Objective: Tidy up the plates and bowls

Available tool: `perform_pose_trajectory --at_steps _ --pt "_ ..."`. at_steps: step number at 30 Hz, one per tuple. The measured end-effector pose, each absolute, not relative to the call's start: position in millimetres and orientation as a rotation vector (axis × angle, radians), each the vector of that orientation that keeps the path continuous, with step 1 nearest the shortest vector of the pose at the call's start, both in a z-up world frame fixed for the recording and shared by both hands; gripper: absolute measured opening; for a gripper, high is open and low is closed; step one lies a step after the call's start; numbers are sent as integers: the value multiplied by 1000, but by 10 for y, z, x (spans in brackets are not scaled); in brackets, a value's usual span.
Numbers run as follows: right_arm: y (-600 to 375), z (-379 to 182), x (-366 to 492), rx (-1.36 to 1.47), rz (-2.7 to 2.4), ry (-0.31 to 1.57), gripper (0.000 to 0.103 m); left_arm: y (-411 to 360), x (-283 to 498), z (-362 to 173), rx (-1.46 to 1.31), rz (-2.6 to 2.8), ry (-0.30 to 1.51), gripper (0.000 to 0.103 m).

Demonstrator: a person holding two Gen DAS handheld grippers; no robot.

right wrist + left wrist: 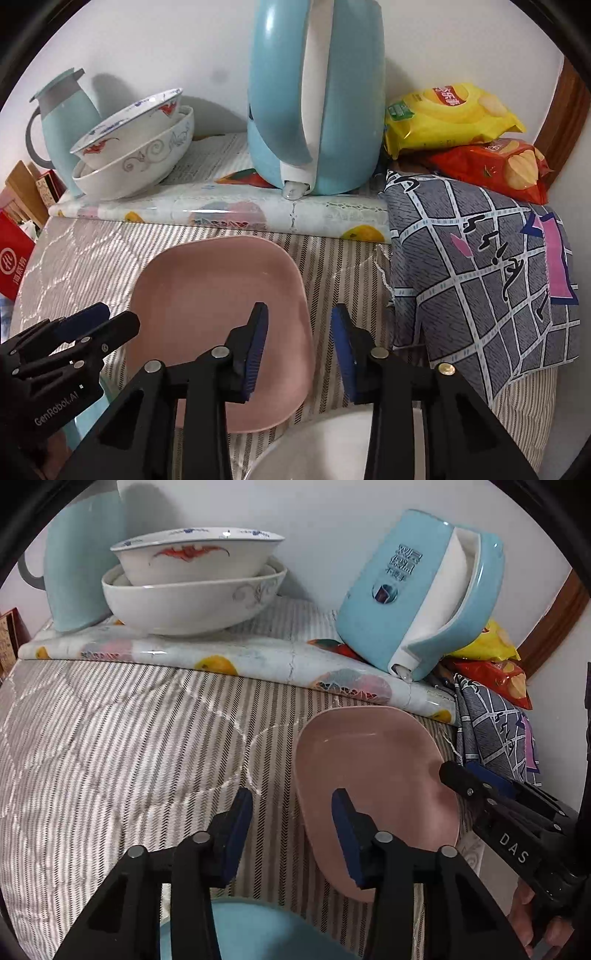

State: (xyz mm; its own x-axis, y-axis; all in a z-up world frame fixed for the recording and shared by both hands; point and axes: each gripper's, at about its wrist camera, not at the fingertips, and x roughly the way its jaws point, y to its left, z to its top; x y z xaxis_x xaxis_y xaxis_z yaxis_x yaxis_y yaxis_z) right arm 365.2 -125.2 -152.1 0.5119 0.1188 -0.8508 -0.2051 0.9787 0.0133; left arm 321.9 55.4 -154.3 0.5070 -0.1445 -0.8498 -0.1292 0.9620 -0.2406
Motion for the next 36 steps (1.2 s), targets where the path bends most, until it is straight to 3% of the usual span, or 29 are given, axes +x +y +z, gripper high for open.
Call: perform_pose_trajectory --at_steps 7,9,18,36 --pt "-1229 -1632 3716 -96 205 1050 23 485 3301 -1638 -285 -19 1061 34" --pt "-1218 -1682 3742 -97 198 1068 15 459 3324 -1667 -280 -22 1070 29" --pt "-1165 -1736 3735 -126 185 1055 6 360 3391 -1788 -261 -15 1068 10" --pt "-1057 -1236 3454 -103 211 940 6 590 3085 -1322 -266 2 983 10"
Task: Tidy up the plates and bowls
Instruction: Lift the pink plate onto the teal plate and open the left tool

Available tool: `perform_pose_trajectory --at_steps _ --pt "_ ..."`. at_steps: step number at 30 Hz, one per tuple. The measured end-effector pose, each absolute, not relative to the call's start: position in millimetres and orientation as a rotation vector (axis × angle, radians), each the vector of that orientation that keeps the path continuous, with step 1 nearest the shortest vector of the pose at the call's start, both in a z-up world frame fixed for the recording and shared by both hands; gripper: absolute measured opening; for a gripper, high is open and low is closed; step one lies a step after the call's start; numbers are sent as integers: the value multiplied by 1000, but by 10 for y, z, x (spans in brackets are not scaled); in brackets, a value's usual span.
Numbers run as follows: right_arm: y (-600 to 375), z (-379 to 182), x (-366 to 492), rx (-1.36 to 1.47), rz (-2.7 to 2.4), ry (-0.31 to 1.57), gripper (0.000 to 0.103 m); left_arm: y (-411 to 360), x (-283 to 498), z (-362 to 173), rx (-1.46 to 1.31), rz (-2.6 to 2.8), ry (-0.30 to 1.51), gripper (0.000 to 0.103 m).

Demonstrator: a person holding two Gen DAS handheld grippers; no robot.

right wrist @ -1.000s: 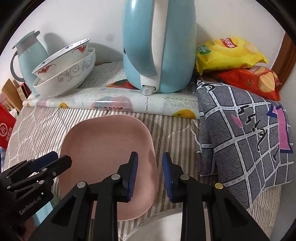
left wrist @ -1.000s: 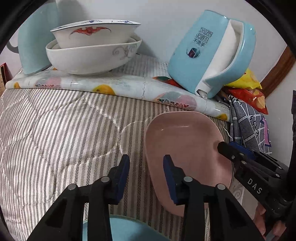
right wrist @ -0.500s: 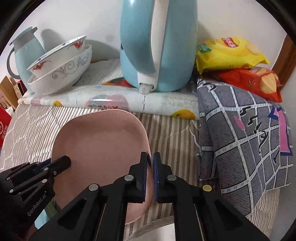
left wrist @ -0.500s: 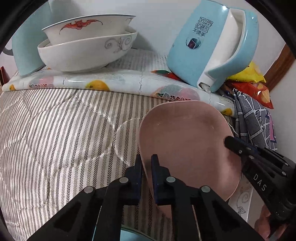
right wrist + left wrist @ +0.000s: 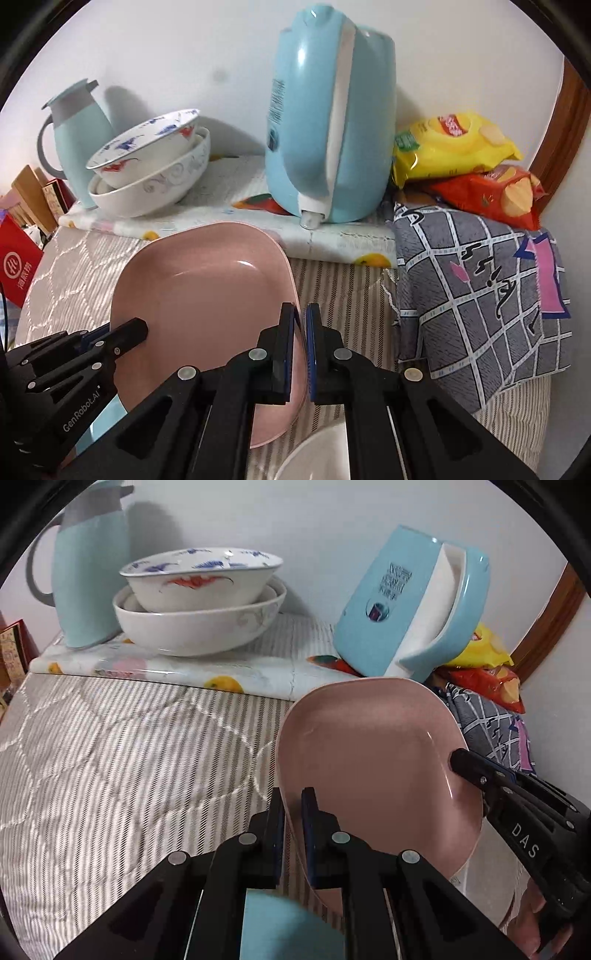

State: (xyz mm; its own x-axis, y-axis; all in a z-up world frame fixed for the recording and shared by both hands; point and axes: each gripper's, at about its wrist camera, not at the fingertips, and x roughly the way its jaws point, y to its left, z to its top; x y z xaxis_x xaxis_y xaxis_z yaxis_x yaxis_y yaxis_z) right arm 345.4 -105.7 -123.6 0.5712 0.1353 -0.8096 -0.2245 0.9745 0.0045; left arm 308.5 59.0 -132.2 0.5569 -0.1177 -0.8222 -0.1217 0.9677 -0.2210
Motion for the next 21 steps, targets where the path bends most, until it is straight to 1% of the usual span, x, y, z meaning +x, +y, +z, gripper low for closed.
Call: perform_pose_trajectory --at_steps 4,9,21 --pt "-1010 -1119 3312 -106 223 916 6 672 2866 -1190 -268 13 969 10" --pt "-893 -997 3065 -111 253 897 6 801 2626 -1150 -294 34 963 10" --pt "-726 -924 2482 -122 287 879 6 917 2018 -1066 -298 72 939 10"
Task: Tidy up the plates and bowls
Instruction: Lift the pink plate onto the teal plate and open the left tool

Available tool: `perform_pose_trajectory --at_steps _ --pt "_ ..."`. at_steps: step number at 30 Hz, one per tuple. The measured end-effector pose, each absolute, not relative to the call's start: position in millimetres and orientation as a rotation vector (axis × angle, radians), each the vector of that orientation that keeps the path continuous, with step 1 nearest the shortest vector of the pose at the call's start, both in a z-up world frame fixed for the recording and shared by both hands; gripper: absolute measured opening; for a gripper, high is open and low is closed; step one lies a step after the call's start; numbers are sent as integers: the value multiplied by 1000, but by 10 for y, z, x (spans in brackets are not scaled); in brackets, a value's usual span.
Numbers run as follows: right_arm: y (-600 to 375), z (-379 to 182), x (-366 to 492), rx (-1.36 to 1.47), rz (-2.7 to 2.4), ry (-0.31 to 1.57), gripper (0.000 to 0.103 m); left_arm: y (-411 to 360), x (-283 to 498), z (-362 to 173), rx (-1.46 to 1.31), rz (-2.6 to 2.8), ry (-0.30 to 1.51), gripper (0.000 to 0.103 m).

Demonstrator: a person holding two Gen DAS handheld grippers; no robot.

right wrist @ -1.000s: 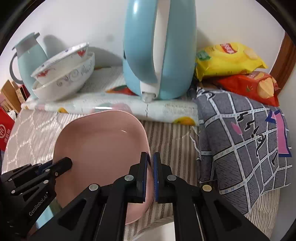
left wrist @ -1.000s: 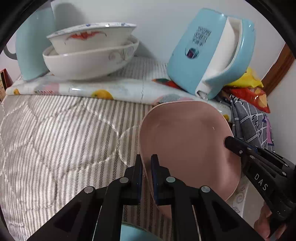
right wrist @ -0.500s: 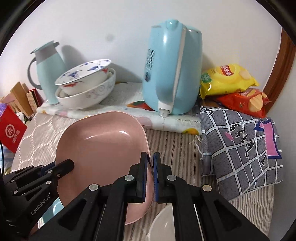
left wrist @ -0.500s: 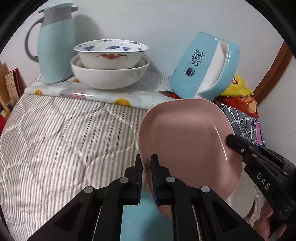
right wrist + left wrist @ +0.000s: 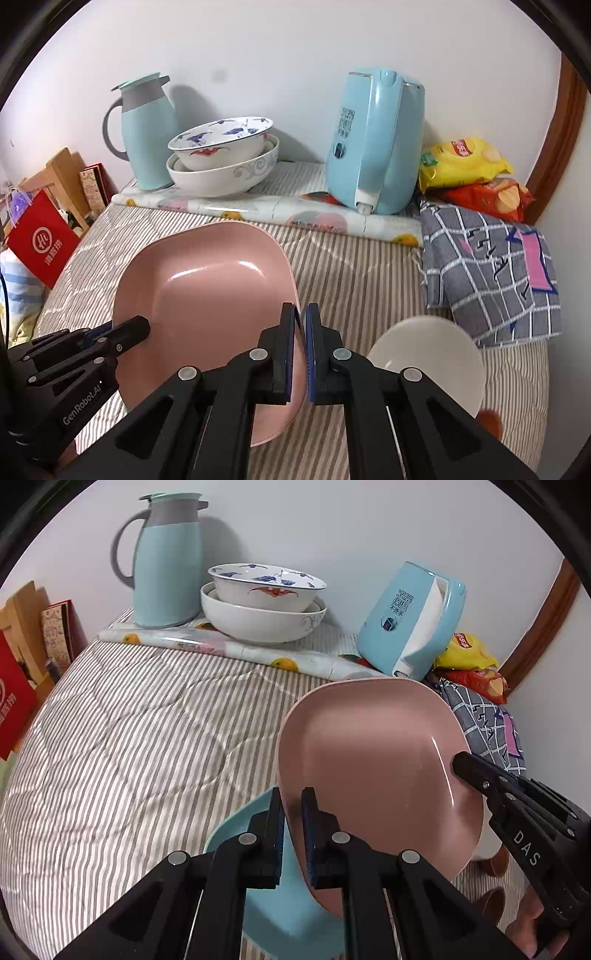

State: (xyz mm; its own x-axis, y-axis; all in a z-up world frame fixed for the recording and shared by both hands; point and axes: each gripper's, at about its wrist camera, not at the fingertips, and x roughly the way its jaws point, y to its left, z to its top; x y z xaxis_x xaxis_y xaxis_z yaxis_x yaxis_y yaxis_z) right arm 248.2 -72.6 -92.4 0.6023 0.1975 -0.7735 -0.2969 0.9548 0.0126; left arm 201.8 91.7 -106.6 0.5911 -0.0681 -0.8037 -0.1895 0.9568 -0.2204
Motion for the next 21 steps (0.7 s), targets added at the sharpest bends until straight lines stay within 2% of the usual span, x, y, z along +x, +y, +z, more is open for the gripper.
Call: perform_pose_trajectory --at_steps 21 --pt "-597 -1322 2206 -178 353 928 7 1027 1599 -1503 -363 122 1001 10"
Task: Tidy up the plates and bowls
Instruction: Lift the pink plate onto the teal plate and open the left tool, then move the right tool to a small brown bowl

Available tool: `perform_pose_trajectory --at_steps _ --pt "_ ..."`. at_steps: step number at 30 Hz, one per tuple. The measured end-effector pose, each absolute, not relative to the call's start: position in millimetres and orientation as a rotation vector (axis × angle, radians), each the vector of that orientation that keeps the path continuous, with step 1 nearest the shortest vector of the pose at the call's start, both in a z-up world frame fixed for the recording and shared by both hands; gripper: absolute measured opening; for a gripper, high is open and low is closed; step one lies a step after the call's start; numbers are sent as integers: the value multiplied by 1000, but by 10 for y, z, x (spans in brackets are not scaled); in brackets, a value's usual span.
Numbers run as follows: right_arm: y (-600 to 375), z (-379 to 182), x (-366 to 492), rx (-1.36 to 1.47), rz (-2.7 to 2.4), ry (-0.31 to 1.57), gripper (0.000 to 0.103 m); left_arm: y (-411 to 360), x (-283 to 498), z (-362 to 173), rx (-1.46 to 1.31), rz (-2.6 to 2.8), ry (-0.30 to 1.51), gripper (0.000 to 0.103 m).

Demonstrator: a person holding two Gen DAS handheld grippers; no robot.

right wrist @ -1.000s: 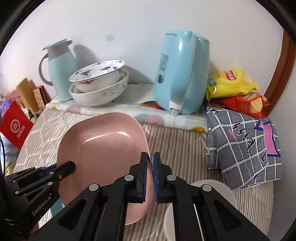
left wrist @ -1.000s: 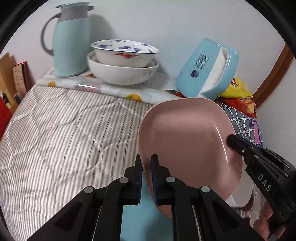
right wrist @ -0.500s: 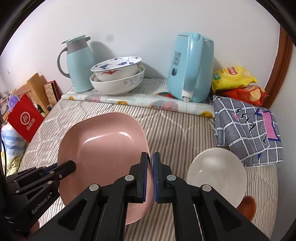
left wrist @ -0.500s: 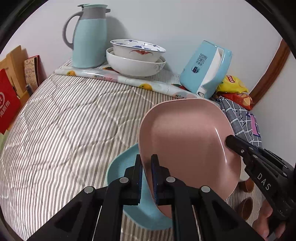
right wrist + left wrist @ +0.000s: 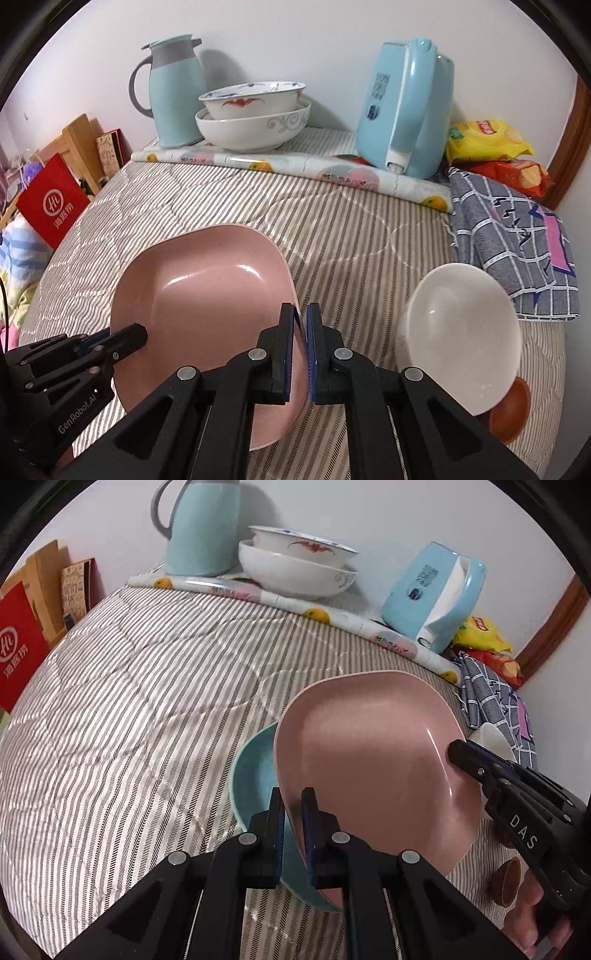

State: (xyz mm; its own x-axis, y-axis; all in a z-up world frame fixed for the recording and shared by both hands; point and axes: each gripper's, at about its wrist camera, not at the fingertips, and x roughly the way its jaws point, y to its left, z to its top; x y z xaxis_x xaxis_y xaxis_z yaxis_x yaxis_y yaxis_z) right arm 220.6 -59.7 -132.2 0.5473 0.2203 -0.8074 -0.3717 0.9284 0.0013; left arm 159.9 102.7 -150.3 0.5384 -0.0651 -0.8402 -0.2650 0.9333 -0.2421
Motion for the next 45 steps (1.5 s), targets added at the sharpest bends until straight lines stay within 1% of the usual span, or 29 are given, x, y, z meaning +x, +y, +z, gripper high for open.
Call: perform_pose_trajectory --at_steps 14,19,21,23,25,26,27,43,44,45 --pt "-480 -1489 2364 -192 399 959 9 1073 1637 -1606 -341 135 1049 11" --pt "-509 -1477 2349 -196 402 959 16 1083 1601 -1565 -346 125 1045 15" --pt "-534 -1456 2310 -195 397 950 24 1068 1573 -1531 -343 120 1037 20" --pt "-566 -1432 2277 -186 398 944 28 1045 1545 -1490 -336 117 1029 25" --pt "-606 -1398 2231 -179 392 933 28 1016 1509 -1448 -327 120 1020 32" --pt "-627 -1383 2209 -174 389 930 29 1001 1492 -1433 -319 126 1022 38" --pt "-649 -1370 2183 -168 388 930 29 993 1476 -1425 -315 128 1020 42" --pt "-1081 -1140 1733 -105 346 877 29 807 1197 -1211 -305 94 975 42" --pt "-1126 -1122 1708 -100 341 875 29 767 1184 -1174 -297 88 966 42" --pt "-1177 -1100 1677 -96 332 870 33 738 1178 -1147 -291 85 960 42"
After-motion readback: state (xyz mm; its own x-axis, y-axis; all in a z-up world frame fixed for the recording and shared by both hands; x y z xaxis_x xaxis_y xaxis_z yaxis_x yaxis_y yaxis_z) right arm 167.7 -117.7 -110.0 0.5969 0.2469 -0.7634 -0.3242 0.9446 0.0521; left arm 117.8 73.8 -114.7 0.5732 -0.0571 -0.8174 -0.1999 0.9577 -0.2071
